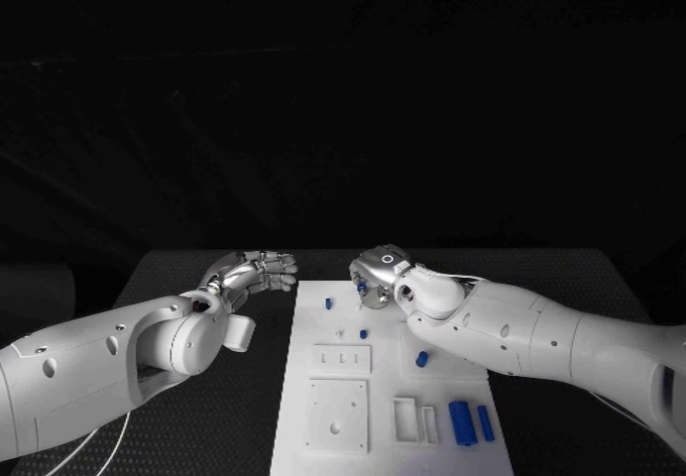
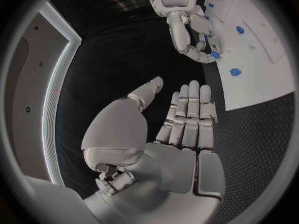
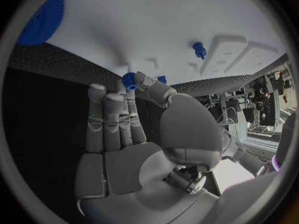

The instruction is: Assemble the parts on the task board

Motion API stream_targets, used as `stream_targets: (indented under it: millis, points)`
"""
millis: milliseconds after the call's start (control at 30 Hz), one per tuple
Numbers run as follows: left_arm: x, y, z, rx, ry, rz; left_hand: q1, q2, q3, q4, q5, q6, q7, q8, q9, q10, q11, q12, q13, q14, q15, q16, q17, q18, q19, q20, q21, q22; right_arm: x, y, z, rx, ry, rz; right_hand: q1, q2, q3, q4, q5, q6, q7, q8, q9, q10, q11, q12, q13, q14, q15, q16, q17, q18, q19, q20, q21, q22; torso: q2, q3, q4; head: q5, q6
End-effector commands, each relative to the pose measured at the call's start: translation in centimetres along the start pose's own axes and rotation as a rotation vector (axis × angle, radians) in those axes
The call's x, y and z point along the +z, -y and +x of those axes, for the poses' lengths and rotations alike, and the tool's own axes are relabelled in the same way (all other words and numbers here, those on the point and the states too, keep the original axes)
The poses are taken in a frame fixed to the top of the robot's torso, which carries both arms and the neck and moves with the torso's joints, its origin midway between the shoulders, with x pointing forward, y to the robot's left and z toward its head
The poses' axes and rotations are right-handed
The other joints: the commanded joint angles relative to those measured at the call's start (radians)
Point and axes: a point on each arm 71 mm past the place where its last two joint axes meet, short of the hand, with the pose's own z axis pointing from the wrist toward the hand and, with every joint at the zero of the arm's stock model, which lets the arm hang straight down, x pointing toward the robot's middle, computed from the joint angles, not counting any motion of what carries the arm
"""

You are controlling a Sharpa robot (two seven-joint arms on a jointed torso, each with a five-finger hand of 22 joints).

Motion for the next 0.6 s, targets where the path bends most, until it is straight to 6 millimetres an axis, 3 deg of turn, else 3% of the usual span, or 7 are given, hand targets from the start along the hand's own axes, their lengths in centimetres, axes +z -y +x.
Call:
stream_targets:
  millis: [33, 600]
  points:
    - [0.05, 0.11, 0.28, -0.006, -0.017, 0.008, -0.013, 0.0, -0.001, -0.006, 0.005, -0.008, -0.002, -0.004, -0.002, -0.007, -0.002, -0.007, -0.001, -0.007, 0.0, -0.006, 0.001, 0.016, -0.005, 0.001, 0.005, 0.019, -0.09, -0.23, 0.56, -0.017, -0.04, -0.004, 0.012, 0.0, 0.008, -0.001, 0.007, 0.006, 0.0, 0.007, 0.003, 0.057, 0.0, 0.004, 0.0, -0.009, -0.015, 0.004, -0.001, 0.046, 0.0, -0.005, 0.007, 0.021, 0.0, -0.0011, 0.002, 0.0, 0.002]
    - [-0.05, 0.14, 0.24, -0.006, -0.016, 0.008, -0.014, -0.001, -0.001, -0.006, 0.005, -0.008, -0.002, -0.005, -0.002, -0.007, -0.002, -0.008, -0.002, -0.006, 0.0, -0.007, 0.002, 0.016, -0.005, 0.001, 0.006, 0.019, -0.11, -0.01, 1.03, -0.025, -0.071, 0.002, 0.011, 0.0, 0.009, -0.001, 0.007, 0.005, 0.0, 0.006, 0.004, 0.057, 0.0, 0.002, 0.001, -0.01, -0.014, 0.004, -0.002, 0.046, -0.002, -0.005, 0.007, 0.021, 0.002, -0.0005, -0.0003, 0.001, -0.005]
